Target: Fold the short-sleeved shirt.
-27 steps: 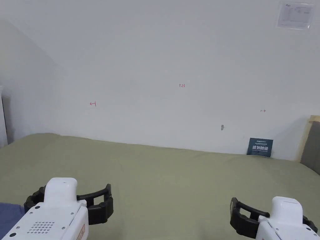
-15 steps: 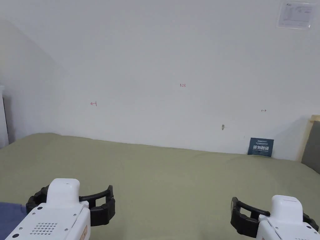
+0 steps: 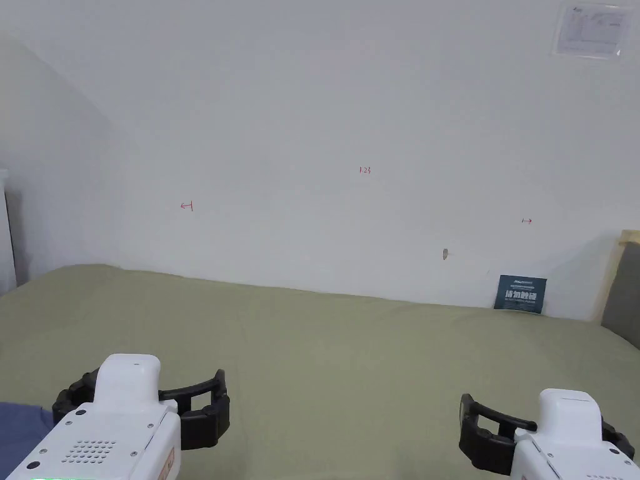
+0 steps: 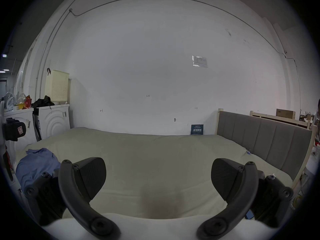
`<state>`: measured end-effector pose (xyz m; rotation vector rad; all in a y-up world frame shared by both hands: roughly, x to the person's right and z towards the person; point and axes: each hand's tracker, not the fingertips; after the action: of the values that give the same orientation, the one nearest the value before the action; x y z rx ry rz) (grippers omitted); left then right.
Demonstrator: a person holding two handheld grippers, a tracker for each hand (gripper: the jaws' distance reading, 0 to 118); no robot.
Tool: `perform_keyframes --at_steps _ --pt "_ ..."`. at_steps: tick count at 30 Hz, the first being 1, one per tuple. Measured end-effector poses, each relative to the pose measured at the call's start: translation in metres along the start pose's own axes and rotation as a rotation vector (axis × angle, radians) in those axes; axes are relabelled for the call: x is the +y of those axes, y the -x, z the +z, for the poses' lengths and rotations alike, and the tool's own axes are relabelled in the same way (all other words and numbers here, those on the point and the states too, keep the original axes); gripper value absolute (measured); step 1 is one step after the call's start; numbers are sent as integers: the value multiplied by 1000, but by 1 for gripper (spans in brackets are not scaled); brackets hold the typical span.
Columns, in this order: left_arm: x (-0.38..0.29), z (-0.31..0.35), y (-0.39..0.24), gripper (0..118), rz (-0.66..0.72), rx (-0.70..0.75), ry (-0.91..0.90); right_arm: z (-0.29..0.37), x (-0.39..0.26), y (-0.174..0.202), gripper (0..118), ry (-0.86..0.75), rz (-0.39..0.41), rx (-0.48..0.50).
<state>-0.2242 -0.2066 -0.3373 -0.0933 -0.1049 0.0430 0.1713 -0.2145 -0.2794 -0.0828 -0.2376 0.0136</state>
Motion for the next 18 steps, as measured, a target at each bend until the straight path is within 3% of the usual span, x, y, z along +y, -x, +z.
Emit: perform_keyframes --at_steps 18 --pt "-2 -1 0 118 -8 -6 9 2 3 5 118 -7 7 21"
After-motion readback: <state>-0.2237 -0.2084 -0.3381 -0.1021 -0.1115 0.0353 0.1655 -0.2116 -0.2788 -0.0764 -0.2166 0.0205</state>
